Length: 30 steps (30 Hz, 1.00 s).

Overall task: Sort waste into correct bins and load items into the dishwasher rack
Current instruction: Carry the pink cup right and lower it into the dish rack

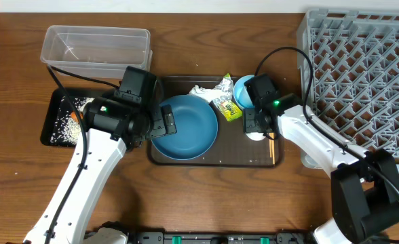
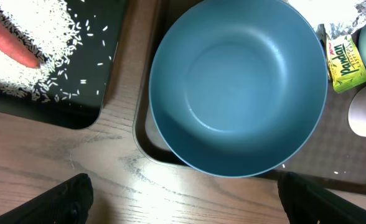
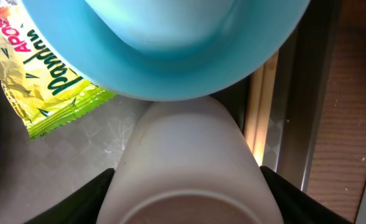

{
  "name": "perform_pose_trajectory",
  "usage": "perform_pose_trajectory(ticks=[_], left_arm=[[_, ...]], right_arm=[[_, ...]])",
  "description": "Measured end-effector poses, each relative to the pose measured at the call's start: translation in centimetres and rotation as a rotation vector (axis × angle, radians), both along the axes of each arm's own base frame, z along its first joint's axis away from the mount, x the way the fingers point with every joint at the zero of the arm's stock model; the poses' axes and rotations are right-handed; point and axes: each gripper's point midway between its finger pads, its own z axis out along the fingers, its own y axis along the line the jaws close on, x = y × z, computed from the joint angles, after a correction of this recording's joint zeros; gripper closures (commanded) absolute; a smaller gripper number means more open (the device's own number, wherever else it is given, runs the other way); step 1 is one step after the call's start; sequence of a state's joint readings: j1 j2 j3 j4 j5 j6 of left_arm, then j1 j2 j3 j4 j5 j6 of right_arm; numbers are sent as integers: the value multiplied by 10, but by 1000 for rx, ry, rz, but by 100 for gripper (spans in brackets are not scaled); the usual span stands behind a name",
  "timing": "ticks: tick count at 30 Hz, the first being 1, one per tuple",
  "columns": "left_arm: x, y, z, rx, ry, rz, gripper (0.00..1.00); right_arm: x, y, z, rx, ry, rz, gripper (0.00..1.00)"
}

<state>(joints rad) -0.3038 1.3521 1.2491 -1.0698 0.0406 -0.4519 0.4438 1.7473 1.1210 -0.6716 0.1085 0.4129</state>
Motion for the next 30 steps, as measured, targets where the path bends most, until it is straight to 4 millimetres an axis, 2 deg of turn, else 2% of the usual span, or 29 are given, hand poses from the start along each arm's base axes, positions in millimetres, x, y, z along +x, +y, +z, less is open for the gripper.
perform_pose_trajectory(ticks=[4,8,12,16,19,22,24,28,30], left_arm=[[0,0,0,0,0,0,2],[0,0,0,0,0,0,2],[0,0,0,0,0,0,2],[0,0,0,0,0,0,2],[0,0,0,0,0,0,2],[0,0,0,0,0,0,2],[0,0,0,0,0,0,2],[0,0,0,0,0,0,2],[0,0,0,0,0,0,2]], right_arm=[[-2,-1,4,-5,9,0,38],[-3,-1,21,2,-5,0,40],[2,1,57,33,-61,1,39],[4,1,105,73,-142,-4,39],[6,-10,143,105,-207,-32,39],[7,-37,175,115,-266,-92,37],[8,-64,194,112,-305,-147,36],[8,-126,217,74,-365,-281,36],[8,-157,221,61,-381,-355,36]])
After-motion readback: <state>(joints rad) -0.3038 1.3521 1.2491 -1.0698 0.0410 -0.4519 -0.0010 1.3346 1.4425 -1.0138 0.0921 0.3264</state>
